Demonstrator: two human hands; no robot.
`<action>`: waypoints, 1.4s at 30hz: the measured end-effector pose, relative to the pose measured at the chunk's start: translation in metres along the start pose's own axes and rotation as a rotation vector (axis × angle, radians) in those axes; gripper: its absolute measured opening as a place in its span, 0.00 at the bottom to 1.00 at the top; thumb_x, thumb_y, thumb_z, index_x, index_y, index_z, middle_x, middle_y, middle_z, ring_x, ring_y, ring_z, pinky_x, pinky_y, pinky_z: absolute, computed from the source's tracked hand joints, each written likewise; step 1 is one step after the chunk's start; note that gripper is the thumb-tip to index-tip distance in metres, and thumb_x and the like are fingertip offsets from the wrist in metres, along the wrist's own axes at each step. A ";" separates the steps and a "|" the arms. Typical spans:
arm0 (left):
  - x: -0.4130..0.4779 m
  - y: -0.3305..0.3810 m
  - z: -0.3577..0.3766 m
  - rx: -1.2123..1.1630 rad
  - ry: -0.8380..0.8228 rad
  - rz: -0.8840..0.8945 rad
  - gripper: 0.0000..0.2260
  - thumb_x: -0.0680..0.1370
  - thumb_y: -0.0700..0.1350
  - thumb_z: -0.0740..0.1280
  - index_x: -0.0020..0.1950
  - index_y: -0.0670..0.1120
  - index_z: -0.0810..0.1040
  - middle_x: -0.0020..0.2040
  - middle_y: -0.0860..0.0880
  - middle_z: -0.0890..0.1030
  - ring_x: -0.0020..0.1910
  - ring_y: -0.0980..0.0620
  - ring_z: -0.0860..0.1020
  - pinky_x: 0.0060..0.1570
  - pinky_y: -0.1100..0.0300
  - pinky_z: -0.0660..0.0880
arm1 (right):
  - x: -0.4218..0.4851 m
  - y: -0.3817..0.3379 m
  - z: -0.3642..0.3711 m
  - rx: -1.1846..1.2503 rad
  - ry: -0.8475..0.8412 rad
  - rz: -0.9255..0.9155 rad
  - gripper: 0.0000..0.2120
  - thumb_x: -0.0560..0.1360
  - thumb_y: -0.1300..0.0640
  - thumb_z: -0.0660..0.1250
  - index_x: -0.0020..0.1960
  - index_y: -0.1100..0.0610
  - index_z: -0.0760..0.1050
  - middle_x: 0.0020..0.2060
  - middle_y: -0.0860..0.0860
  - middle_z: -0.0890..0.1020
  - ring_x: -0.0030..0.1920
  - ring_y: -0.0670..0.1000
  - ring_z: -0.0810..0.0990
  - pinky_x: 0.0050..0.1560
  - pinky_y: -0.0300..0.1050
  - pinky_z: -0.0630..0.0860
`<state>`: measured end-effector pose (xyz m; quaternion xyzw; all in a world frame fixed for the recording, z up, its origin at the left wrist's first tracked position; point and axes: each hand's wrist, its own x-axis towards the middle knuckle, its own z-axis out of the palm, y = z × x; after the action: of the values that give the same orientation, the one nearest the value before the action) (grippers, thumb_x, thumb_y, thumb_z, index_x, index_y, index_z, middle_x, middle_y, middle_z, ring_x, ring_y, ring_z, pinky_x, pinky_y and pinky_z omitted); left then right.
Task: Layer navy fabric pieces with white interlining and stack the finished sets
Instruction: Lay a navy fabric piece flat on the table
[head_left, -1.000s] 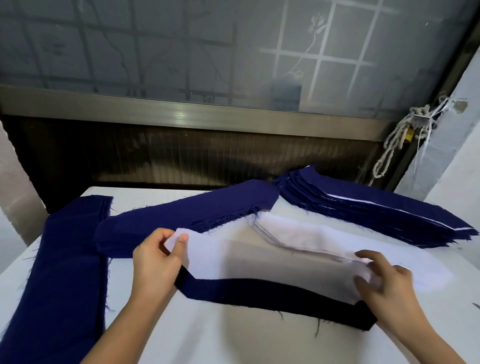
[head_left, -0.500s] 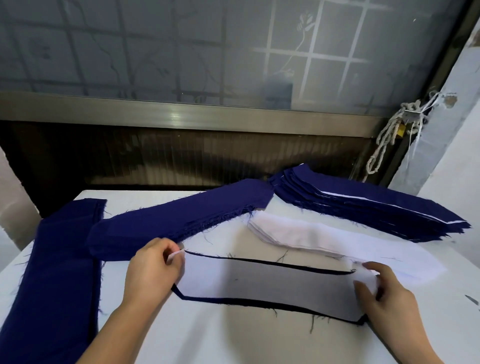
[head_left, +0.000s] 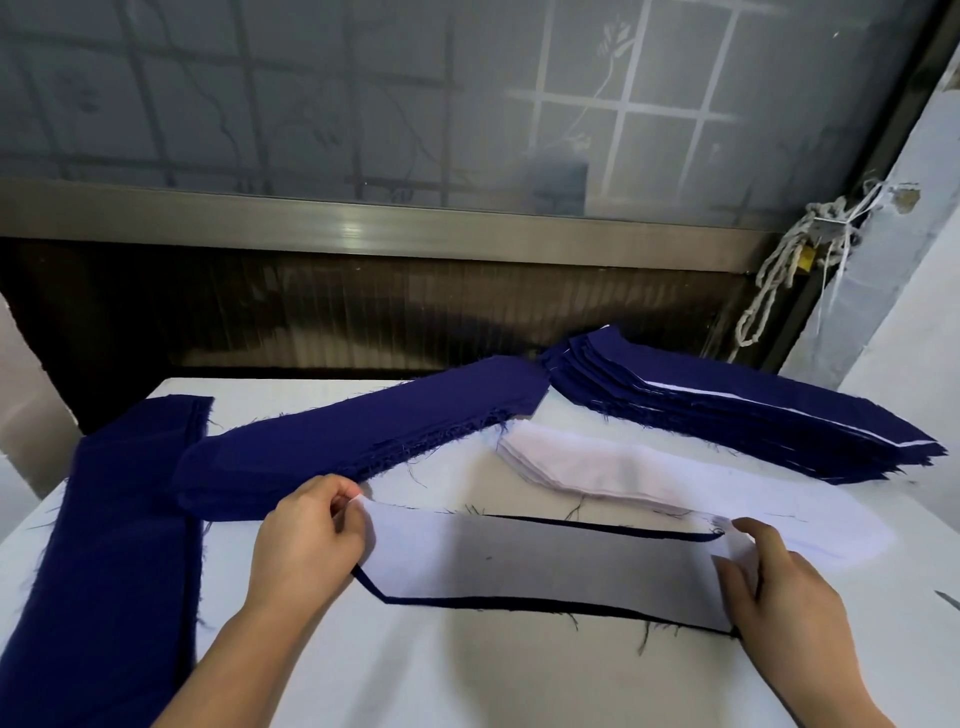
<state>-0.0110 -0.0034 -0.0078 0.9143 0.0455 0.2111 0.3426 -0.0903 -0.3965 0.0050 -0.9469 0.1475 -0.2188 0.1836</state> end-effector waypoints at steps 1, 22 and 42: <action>0.000 0.000 0.000 0.019 -0.004 0.010 0.05 0.76 0.43 0.69 0.44 0.54 0.78 0.37 0.61 0.78 0.36 0.60 0.76 0.34 0.61 0.70 | 0.001 0.001 0.001 -0.001 0.011 0.005 0.18 0.74 0.59 0.69 0.63 0.57 0.72 0.31 0.50 0.73 0.38 0.60 0.75 0.36 0.50 0.71; -0.001 -0.005 0.002 0.139 -0.028 0.118 0.10 0.75 0.45 0.71 0.41 0.59 0.74 0.35 0.60 0.76 0.33 0.62 0.75 0.31 0.62 0.69 | 0.008 0.014 0.005 0.000 0.050 0.145 0.17 0.72 0.63 0.64 0.61 0.60 0.72 0.41 0.57 0.83 0.45 0.61 0.75 0.43 0.52 0.74; -0.007 0.004 0.000 0.001 -0.101 0.234 0.17 0.74 0.44 0.74 0.47 0.64 0.70 0.33 0.58 0.74 0.43 0.60 0.76 0.32 0.70 0.66 | 0.073 -0.037 0.041 0.106 0.014 -0.205 0.09 0.77 0.67 0.63 0.54 0.62 0.79 0.51 0.56 0.79 0.52 0.58 0.77 0.52 0.48 0.73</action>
<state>-0.0176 -0.0077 -0.0076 0.9230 -0.0788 0.2033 0.3169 -0.0004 -0.3780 0.0124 -0.9444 0.0394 -0.2507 0.2088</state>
